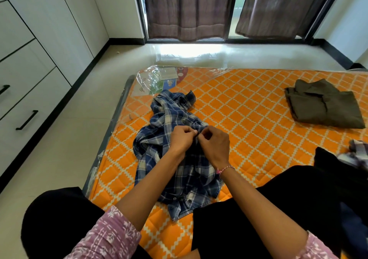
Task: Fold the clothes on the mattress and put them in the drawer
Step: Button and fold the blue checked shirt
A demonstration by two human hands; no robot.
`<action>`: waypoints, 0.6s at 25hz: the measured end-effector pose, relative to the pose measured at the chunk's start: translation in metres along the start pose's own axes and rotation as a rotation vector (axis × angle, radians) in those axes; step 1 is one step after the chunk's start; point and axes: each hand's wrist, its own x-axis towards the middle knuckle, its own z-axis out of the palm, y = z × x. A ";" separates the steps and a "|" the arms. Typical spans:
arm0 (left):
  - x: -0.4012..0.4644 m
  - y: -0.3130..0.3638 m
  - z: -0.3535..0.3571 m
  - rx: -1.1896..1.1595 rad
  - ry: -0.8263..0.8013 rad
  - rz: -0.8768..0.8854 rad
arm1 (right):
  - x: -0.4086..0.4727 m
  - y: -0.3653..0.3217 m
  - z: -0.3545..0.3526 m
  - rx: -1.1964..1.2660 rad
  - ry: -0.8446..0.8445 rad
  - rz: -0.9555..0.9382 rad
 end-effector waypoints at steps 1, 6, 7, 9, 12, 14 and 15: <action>0.000 -0.002 -0.001 -0.111 -0.024 -0.022 | 0.003 -0.002 -0.002 0.105 -0.021 0.054; -0.002 -0.005 -0.006 -0.432 -0.236 -0.051 | 0.024 -0.006 -0.024 0.896 -0.370 0.635; 0.000 -0.003 -0.009 -0.321 -0.197 0.017 | 0.028 -0.006 -0.026 0.913 -0.402 0.669; 0.002 0.002 -0.015 0.004 0.000 0.239 | 0.042 -0.009 -0.028 0.929 -0.375 0.687; 0.000 0.000 -0.021 0.354 0.117 0.430 | 0.073 -0.019 -0.030 0.934 -0.325 0.658; -0.002 -0.008 -0.020 0.678 0.105 0.332 | 0.092 -0.026 -0.029 0.862 -0.329 0.606; -0.001 -0.014 -0.020 0.842 0.114 0.276 | 0.100 -0.028 -0.026 0.795 -0.309 0.569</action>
